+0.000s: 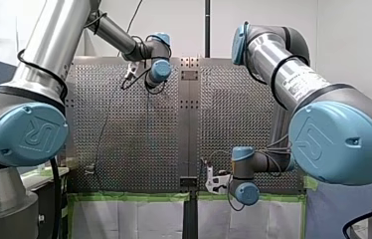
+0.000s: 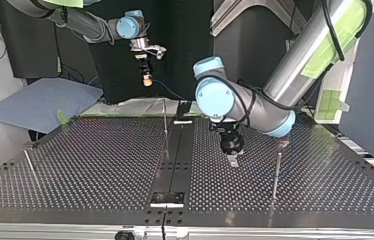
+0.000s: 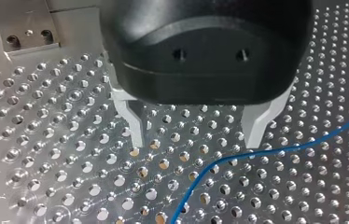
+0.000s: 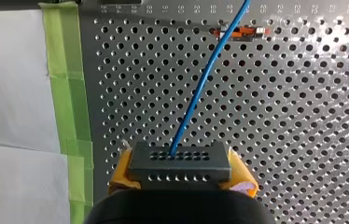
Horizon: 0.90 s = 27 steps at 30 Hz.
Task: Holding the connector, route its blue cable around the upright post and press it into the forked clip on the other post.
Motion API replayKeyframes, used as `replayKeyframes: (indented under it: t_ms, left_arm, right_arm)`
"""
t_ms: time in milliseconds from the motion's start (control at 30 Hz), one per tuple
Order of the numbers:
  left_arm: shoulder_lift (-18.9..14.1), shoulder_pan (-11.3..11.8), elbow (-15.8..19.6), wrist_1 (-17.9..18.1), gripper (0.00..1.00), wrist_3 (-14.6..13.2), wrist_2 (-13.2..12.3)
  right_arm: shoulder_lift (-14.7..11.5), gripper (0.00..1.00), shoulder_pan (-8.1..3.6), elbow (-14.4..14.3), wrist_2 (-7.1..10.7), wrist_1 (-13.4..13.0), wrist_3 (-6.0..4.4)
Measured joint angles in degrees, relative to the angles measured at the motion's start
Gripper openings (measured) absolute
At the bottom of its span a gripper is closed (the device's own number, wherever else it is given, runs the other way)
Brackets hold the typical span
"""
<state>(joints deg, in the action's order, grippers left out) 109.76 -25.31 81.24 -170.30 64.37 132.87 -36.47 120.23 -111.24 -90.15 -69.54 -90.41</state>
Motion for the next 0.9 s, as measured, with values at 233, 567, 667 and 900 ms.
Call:
replayKeyframes:
  t_ms: [233, 567, 667, 900]
  left_arm:
    - [0.09, 0.93, -0.21, 0.81, 1.0, -0.44, -0.06]
    - [3.58, 1.51, -3.76, -0.24, 1.0, -0.46, -0.15]
    - [4.54, 1.77, -4.54, -0.3, 1.0, -0.46, 0.26]
    - [5.45, 2.33, -4.78, -0.51, 1.0, -0.43, 1.07]
  right_arm:
    - [-0.02, 0.0, 0.23, 0.0, -0.03, 0.0, 0.04]
    - [0.01, 0.0, 0.36, 0.0, -0.03, 0.02, 0.04]
    - [0.0, 0.0, 0.38, 0.0, -0.02, 0.12, 0.04]
    - [-0.03, 0.0, 0.47, 0.0, -0.03, 0.17, 0.1]
